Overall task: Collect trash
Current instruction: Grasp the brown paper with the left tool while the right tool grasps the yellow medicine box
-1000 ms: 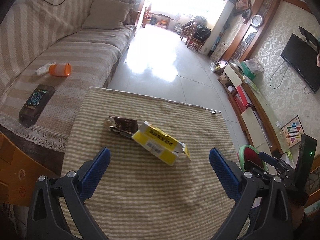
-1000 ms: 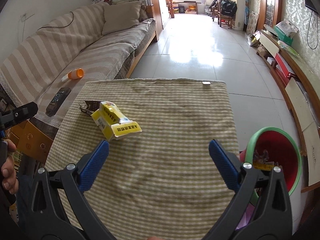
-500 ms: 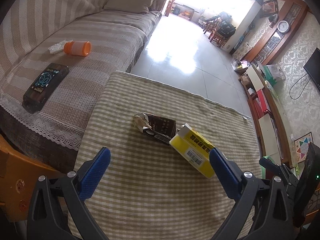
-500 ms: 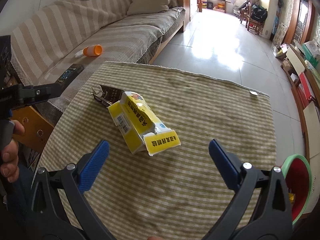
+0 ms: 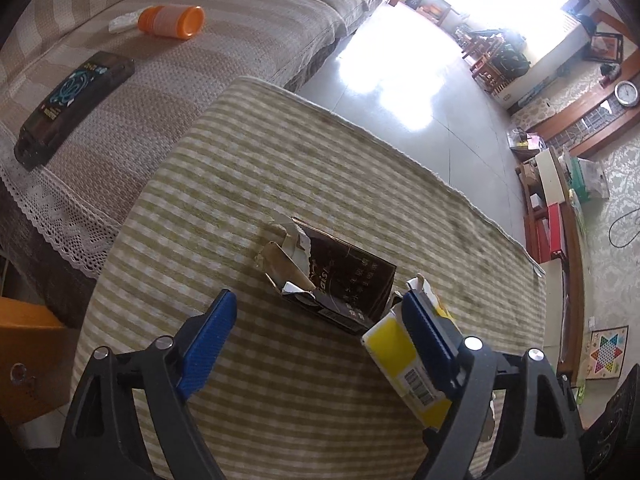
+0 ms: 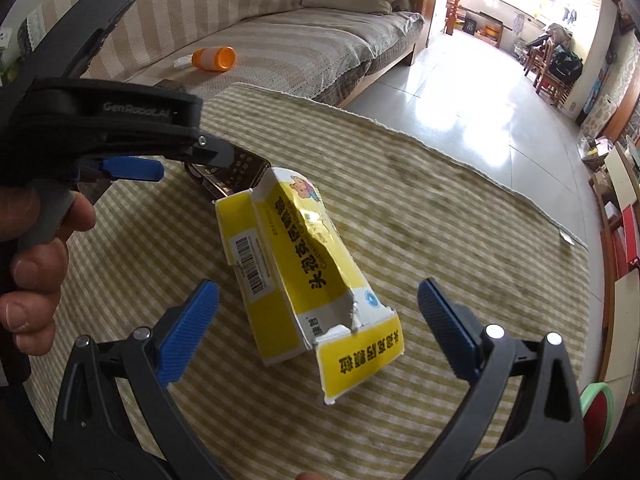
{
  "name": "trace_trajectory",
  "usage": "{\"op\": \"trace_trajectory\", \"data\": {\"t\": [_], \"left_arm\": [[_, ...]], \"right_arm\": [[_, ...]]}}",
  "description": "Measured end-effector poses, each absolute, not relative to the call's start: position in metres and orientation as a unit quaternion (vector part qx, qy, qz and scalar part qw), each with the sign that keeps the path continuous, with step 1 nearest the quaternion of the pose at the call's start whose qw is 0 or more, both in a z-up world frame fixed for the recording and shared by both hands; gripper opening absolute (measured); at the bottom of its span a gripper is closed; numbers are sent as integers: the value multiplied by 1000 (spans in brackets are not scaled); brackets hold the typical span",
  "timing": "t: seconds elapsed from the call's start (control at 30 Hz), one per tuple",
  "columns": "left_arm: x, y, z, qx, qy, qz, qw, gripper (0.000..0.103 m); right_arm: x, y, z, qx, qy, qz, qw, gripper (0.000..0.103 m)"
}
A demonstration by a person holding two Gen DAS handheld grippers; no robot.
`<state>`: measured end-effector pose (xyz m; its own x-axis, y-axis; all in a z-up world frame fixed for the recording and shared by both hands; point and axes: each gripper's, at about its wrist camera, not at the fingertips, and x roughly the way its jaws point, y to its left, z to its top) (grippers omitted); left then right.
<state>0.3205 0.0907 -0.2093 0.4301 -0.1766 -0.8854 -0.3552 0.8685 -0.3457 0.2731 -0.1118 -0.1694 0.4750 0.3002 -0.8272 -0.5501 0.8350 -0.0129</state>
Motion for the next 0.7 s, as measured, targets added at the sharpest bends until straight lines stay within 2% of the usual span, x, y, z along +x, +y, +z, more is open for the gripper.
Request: {"op": "trace_trajectory", "data": {"t": [0.1,0.17,0.3,0.37,0.47,0.53,0.7], "left_arm": [[324,88,-215,-278,526,59,802,77],[327,87,-219,-289,526,60,797,60],[330,85,-223,-306,523,57,793,49],[332,84,-224,-307,521,55,795,37],[335,82,-229,-312,521,42,793,27],[337,82,-232,-311,520,39,795,27],[338,87,-232,-318,512,23,798,21]], "right_arm": [[276,-107,-173,-152,444,261,844,98],[278,-104,-176,-158,445,264,841,98],[281,-100,-180,-150,451,273,837,98],[283,-99,-183,-148,454,276,834,98],[284,-97,-188,-148,466,279,826,84],[285,-96,-192,-152,474,273,823,69],[282,-103,-191,-142,480,267,824,58]]}}
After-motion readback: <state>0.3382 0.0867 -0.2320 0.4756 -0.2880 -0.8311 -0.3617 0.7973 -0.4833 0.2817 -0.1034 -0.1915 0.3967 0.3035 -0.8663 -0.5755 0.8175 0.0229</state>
